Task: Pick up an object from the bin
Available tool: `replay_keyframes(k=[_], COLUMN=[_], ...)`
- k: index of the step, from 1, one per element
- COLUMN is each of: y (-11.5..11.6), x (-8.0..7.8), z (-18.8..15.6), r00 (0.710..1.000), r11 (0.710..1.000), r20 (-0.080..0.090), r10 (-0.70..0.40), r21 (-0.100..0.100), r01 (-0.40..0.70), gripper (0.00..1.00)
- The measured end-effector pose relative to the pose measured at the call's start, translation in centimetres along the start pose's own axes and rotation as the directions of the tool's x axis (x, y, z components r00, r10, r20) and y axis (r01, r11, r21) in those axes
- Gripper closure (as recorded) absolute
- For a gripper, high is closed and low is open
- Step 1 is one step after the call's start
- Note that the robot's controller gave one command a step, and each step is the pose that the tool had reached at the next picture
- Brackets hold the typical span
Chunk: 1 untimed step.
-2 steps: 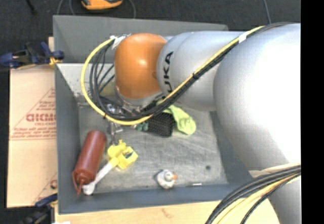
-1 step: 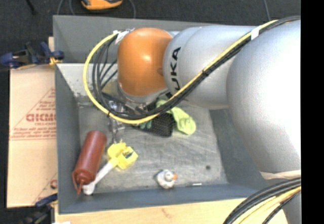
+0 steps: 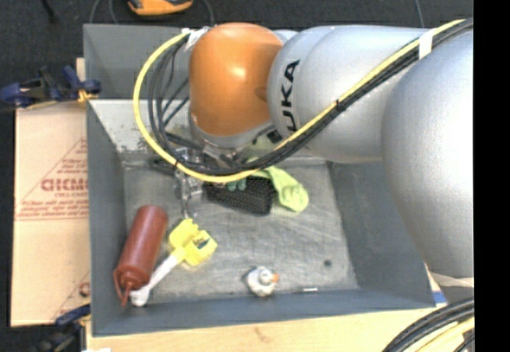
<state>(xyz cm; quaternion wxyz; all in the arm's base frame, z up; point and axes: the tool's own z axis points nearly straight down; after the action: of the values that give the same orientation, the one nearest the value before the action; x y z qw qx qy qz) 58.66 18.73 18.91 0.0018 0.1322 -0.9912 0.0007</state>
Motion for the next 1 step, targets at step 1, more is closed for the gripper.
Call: replay_keyframes(k=[1], y=[-1.23], x=[2.18], z=[9.92], r00=[1.0], r11=[1.0], r20=[0.011], r10=[-0.015], r21=[-0.002], r01=[0.015], gripper=[0.0])
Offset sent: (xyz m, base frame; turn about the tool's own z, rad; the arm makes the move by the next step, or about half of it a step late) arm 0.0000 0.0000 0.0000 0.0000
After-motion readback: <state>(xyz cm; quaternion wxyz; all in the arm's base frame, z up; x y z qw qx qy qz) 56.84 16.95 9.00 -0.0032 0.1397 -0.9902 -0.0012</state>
